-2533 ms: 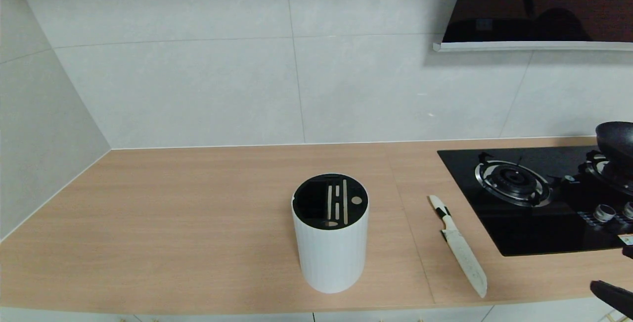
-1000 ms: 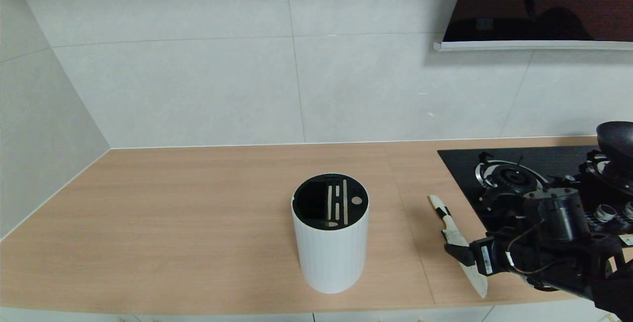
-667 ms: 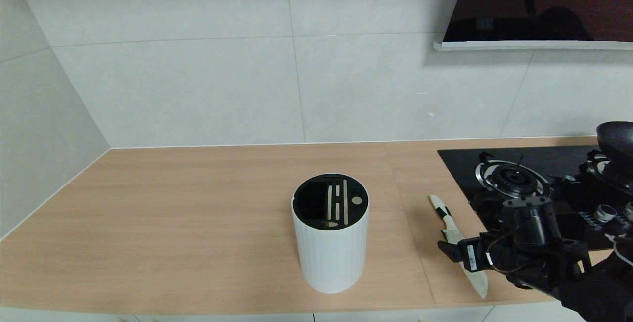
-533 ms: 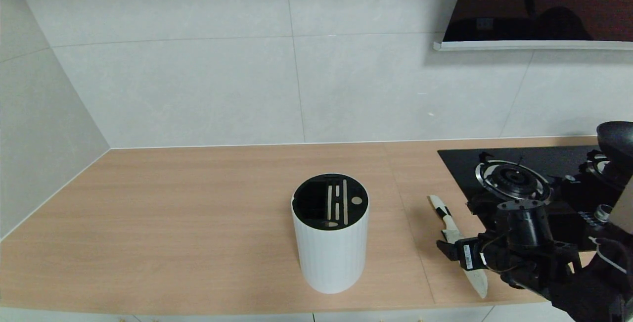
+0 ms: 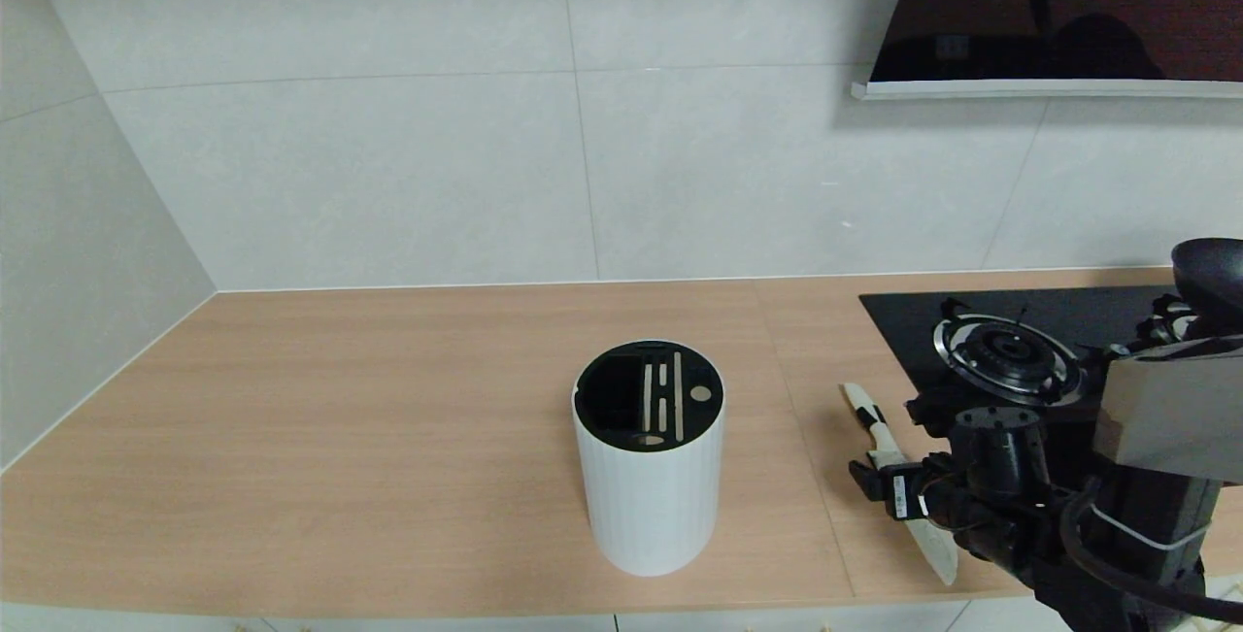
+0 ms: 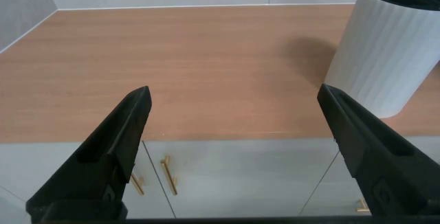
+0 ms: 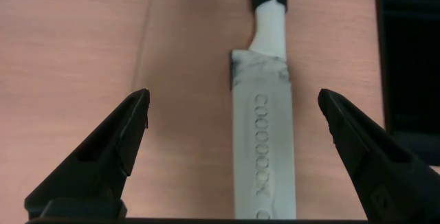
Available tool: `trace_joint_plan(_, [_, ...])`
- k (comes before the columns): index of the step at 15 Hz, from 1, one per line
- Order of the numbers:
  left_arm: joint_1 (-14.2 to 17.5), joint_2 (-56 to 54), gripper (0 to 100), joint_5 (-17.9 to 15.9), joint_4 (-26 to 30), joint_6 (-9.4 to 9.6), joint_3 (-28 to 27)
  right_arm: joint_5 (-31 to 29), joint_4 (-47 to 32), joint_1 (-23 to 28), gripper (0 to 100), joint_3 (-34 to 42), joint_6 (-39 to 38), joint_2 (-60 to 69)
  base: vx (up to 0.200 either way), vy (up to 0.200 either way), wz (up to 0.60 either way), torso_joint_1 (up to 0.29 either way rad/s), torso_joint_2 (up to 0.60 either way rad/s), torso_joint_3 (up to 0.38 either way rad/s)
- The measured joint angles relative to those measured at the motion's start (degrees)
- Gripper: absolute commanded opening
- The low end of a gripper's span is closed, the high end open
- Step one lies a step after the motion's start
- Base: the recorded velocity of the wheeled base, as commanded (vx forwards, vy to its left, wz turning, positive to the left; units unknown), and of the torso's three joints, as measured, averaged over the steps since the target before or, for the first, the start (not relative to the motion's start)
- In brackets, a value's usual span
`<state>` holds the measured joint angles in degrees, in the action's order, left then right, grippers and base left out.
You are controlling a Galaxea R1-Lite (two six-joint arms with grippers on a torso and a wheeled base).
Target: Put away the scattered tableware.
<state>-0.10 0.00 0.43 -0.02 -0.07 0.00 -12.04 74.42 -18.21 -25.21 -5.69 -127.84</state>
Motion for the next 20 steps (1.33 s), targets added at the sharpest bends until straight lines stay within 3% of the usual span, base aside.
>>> trace_joint_plan(20, [0.0, 0.0, 100, 0.0, 0.0, 0.00, 0.0, -2.1, 5.5, 2.5, 100, -4.6, 0.1, -9.6, 0.000, 0.000, 0.00, 0.000, 0.00, 0.000])
